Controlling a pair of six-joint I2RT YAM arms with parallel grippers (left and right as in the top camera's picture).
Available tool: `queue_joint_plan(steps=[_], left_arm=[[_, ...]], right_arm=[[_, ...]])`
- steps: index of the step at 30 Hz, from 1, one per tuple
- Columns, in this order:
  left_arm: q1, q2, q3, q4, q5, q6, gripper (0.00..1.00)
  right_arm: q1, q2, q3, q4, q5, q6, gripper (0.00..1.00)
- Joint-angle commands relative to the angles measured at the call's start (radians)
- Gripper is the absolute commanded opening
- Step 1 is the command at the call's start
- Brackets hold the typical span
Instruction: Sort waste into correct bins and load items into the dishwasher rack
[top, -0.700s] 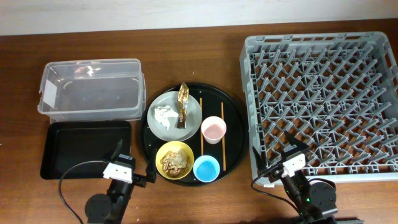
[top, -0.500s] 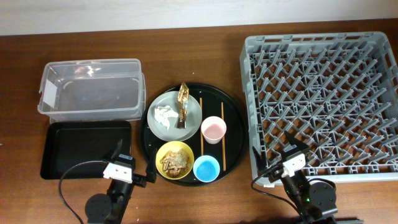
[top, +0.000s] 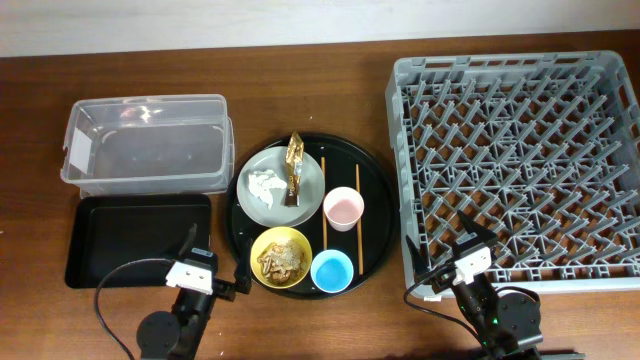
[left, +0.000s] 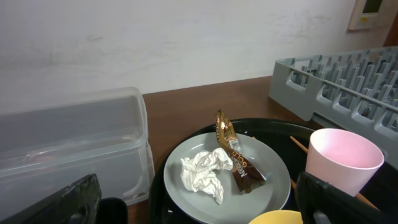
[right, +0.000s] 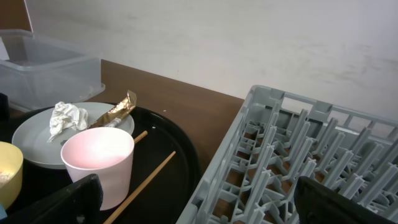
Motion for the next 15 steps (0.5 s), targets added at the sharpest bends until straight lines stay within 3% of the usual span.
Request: queue_joint_plan(steps=[1,12,15], left_arm=[[0.005,-0.004,-0.002,-0.005,0.011,0.012,0.99],[0.005,-0.004,-0.002,0.0,0.016,0.011,0.99],[0.005,-0.004,0.001,0.098,0.041,0.008,0.99]], right_arm=[[-0.006,-0.008,-0.01,0.003,-0.009,0.0,0.99],[-0.006,-0.008,-0.01,0.02,-0.085,0.002,0.99],[-0.006,-0.008,0.032,0.044,-0.134,0.134,0.99]])
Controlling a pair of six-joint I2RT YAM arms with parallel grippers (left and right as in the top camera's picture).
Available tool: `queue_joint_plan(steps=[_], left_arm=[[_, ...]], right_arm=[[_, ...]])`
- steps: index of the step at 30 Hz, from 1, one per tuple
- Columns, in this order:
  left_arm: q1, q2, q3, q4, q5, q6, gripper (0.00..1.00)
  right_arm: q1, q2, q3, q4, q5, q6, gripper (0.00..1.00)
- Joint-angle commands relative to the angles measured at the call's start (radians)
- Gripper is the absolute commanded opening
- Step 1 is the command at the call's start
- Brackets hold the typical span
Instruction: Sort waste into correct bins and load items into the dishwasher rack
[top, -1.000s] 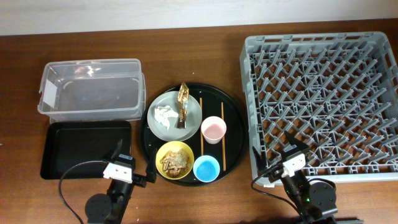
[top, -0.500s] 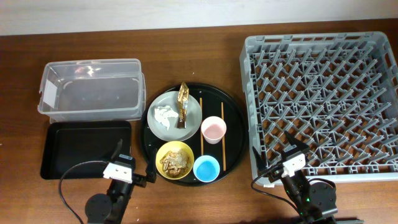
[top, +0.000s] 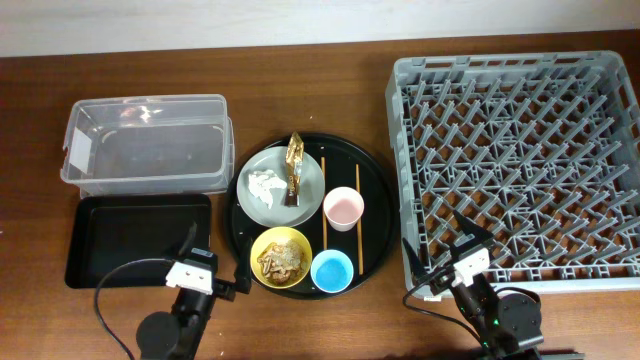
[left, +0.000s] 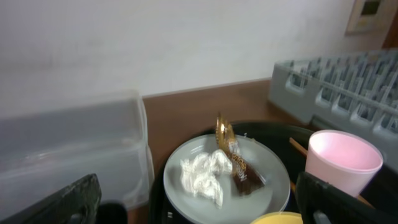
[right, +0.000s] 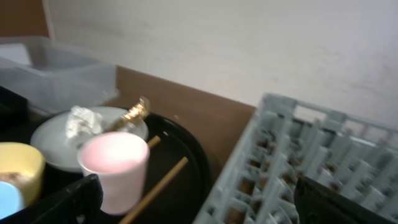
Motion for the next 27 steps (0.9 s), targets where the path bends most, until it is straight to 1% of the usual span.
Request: queue_joint_plan(steps=[1,3,4,7,8,11,13,15,16,18,19,21,23,24,25,27], left_arm=[[0.005,-0.004,0.01,0.095,0.037,-0.011,0.99],[0.005,0.002,0.056,0.084,0.037,-0.051,0.99],[0.005,0.018,0.108,0.035,0.037,-0.086,0.99],[0.005,0.103,0.272,-0.154,0.033,-0.094,0.99],[0.005,0.15,0.34,-0.208,0.033,-0.094,0.99],[0.005,0.389,0.62,-0.411,0.034,-0.094,0.99],[0.004,0.574,0.812,-0.539,0.057,-0.093,1.0],[0.003,0.709,0.949,-0.618,0.121,-0.093,0.99],[0.003,0.826,1.087,-0.694,0.214,-0.094,0.99],[0.003,0.912,1.174,-0.706,0.357,-0.102,0.99],[0.002,0.951,1.194,-0.685,0.429,-0.102,0.99],[-0.009,1.002,1.197,-0.66,0.5,-0.103,0.99],[-0.053,1.057,1.197,-0.697,0.467,-0.124,0.99],[-0.146,1.132,1.197,-0.787,0.327,-0.143,0.99],[-0.19,1.166,1.197,-0.829,0.267,-0.143,0.99],[-0.245,1.215,1.197,-0.87,0.248,-0.142,0.99]], right_arm=[[-0.006,-0.008,0.059,0.01,-0.073,0.171,0.99],[-0.006,0.003,0.139,-0.053,-0.072,0.196,0.99],[-0.006,0.02,0.2,-0.108,-0.071,0.195,0.99],[-0.006,0.099,0.363,-0.249,-0.052,0.193,0.99],[-0.006,0.153,0.435,-0.311,-0.037,0.193,0.99],[-0.006,0.376,0.676,-0.517,-0.007,0.191,0.99],[-0.006,0.57,0.859,-0.697,-0.008,0.189,0.99],[-0.006,0.733,1.012,-0.848,-0.008,0.163,0.99],[-0.006,0.86,1.133,-0.954,-0.017,0.162,0.99],[-0.006,0.988,1.247,-1.056,-0.073,0.166,0.99],[-0.006,1.033,1.288,-1.099,-0.1,0.165,0.99],[-0.006,1.109,1.353,-1.162,-0.117,0.166,0.99],[-0.006,1.142,1.382,-1.174,-0.12,0.172,0.99],[-0.008,1.141,1.391,-1.153,-0.115,0.223,0.99],[-0.008,1.133,1.394,-1.143,-0.098,0.249,0.99],[-0.008,1.109,1.394,-1.131,-0.061,0.296,0.99]])
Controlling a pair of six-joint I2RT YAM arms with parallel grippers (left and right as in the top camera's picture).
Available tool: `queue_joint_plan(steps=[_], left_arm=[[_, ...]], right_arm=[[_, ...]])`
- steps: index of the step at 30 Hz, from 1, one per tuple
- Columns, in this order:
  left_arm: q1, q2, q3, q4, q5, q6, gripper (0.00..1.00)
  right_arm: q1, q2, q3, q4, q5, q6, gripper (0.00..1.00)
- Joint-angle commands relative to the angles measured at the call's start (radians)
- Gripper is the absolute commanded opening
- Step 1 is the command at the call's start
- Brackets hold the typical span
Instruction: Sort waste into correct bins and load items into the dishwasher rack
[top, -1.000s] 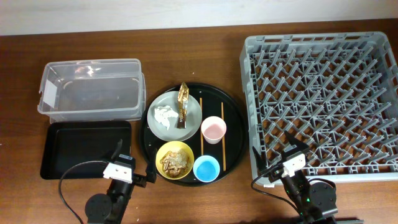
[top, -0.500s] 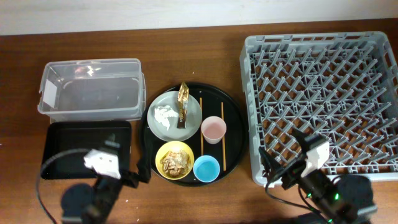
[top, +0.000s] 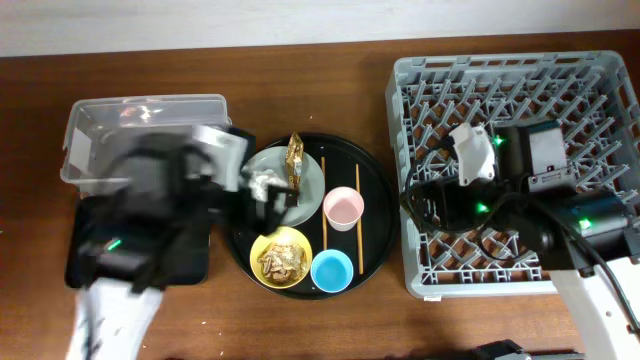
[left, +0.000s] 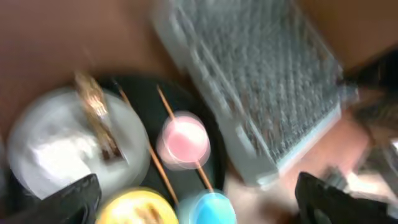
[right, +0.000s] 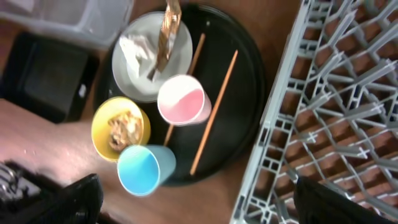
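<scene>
A round black tray (top: 372, 190) carries a grey plate (top: 306, 190) with a crumpled tissue (top: 265, 184) and a gold-brown wrapper (top: 294, 166). On it too are a pink cup (top: 343, 209), a blue cup (top: 331, 271), a yellow bowl (top: 280, 257) of food scraps and two chopsticks (top: 358, 215). My left gripper (left: 199, 208) hangs open above the tray's left side, its view blurred. The right gripper (right: 205, 202) is open, high over the gap between tray and grey dishwasher rack (top: 520, 90). Neither holds anything.
A clear plastic bin (top: 140, 130) stands at the back left. In front of it lies a flat black bin (top: 80, 255), mostly covered by my left arm. The rack (right: 336, 112) fills the right side. Bare wood runs along the front edge.
Both arms were low at the table's front edge, cameras looking level. Now they are raised and further in, looking down, left over the black bin, right over the rack's front left. Both grippers remain open.
At first both arms sat folded at the front edge, looking across the tray. A half second later they were in nearly the same place, their views slightly shifted and blurred. Now both are high over the table. Nothing on the tray has moved.
</scene>
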Motion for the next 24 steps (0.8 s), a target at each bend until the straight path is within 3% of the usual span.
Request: queue_joint_plan(steps=[1,2,3,11,13,15,20,21,23,24], left_arm=[[-0.143,0.137,-0.001,-0.082,-0.09,-0.023,0.99],[-0.17,0.177,-0.002,-0.106,-0.106,-0.022,0.77],[-0.188,0.211,-0.002,-0.119,-0.114,-0.023,0.64],[-0.383,0.458,-0.011,-0.211,-0.287,-0.029,0.53],[-0.429,0.499,-0.025,-0.21,-0.413,-0.091,0.49],[-0.453,0.519,-0.033,-0.208,-0.446,-0.101,0.45],[-0.472,0.536,-0.042,-0.178,-0.447,-0.101,0.28],[-0.472,0.536,-0.045,-0.169,-0.447,-0.101,0.22],[-0.472,0.536,-0.051,-0.16,-0.446,-0.101,0.0],[-0.472,0.536,-0.05,-0.164,-0.441,-0.102,0.01]], right_arm=[[-0.006,-0.057,0.035,0.016,0.068,0.119,0.99],[-0.006,-0.075,0.035,0.015,0.094,0.144,0.99],[-0.006,-0.097,0.035,0.015,0.104,0.151,0.99],[-0.006,-0.189,0.035,0.014,0.103,0.159,0.99],[-0.006,-0.193,0.035,0.014,0.103,0.159,0.99],[-0.006,-0.192,0.035,0.015,0.103,0.159,0.99],[-0.006,-0.193,0.035,0.015,0.103,0.159,0.99],[-0.006,-0.193,0.035,0.014,0.103,0.159,0.99],[-0.006,-0.193,0.035,0.014,0.102,0.159,0.99],[-0.006,-0.193,0.035,0.014,0.102,0.159,0.99]])
